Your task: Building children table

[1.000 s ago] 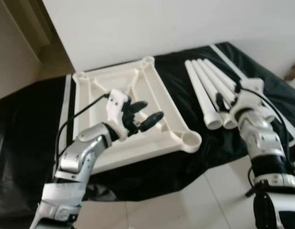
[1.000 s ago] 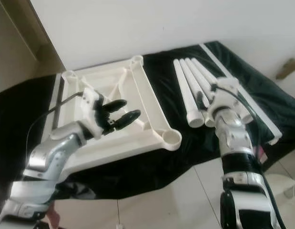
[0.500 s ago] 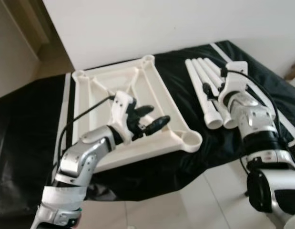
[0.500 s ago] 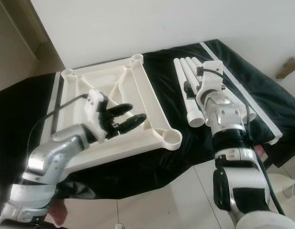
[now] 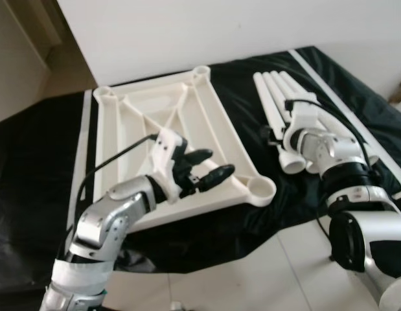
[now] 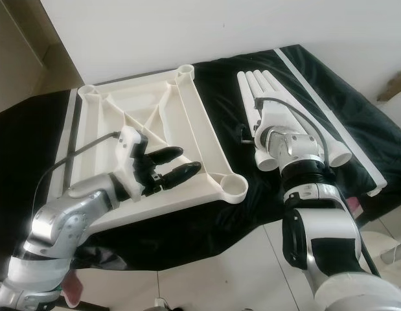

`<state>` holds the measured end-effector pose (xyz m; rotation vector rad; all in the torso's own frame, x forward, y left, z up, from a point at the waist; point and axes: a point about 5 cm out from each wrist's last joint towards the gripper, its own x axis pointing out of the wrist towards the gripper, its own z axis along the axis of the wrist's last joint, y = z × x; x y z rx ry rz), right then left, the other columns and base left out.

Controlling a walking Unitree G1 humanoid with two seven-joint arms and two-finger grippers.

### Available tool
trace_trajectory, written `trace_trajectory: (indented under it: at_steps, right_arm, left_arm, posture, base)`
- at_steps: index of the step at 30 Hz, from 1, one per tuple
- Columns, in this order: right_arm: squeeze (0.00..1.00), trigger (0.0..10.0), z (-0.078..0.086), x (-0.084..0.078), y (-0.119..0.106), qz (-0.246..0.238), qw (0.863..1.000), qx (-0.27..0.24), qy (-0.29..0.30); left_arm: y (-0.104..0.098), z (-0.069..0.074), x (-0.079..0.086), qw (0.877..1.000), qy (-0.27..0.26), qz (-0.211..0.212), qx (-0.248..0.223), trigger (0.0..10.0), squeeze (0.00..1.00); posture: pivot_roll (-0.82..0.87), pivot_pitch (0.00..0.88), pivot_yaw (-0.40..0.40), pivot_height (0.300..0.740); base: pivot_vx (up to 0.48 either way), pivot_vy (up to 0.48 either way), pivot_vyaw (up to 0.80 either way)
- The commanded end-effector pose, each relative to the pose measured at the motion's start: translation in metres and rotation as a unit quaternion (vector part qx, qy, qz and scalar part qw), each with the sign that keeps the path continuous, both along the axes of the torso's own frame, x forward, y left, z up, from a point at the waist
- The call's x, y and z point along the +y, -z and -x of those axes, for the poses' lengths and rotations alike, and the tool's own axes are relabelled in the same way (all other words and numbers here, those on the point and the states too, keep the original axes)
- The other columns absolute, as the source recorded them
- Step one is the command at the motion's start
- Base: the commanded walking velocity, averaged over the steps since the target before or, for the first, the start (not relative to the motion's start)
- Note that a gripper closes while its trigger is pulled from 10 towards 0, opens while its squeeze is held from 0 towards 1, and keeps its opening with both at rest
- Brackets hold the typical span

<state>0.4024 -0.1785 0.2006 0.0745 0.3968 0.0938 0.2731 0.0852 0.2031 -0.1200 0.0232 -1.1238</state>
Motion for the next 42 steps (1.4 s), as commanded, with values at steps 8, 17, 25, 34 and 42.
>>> trace_trajectory:
  at_steps: [8, 17, 25, 34, 42]
  right_arm:
    - [0.0, 10.0, 0.003, -0.002, 0.017, -0.045, 0.996, 0.078, 0.026]
    - [0.0, 10.0, 0.004, -0.01, 0.021, -0.035, 0.992, 0.103, 0.06]
    - [0.0, 10.0, 0.008, -0.02, 0.03, -0.041, 0.986, 0.14, 0.082]
    - [0.0, 0.0, 0.01, -0.013, 0.034, -0.062, 0.982, 0.17, 0.057]
    - [0.0, 0.0, 0.005, 0.006, 0.021, -0.058, 0.987, 0.145, -0.025]
  left_arm:
    - [-0.002, 0.005, 0.004, 1.0, -0.002, -0.001, 0.004, 10.0, 0.0]
    - [-0.005, 0.005, 0.006, 1.0, -0.006, -0.001, 0.004, 10.0, 0.0]
    - [-0.005, 0.007, 0.005, 1.0, -0.007, -0.001, 0.01, 10.0, 0.0]
    - [-0.005, 0.007, 0.005, 1.0, -0.008, 0.001, 0.015, 10.0, 0.0]
    - [-0.007, 0.006, 0.005, 1.0, -0.016, 0.004, 0.018, 10.0, 0.0]
  posture:
    - [0.02, 0.093, 0.068, 0.74]
    - [0.02, 0.105, 0.069, 0.74]
    - [0.01, 0.128, 0.072, 0.74]
    - [0.01, 0.129, 0.072, 0.74]
    - [0.01, 0.12, 0.07, 0.74]
  base:
    - [0.0, 0.0, 0.0]
    - [0.0, 0.0, 0.0]
    - [0.0, 0.0, 0.0]
    - [0.0, 0.0, 0.0]
    - [0.0, 0.0, 0.0]
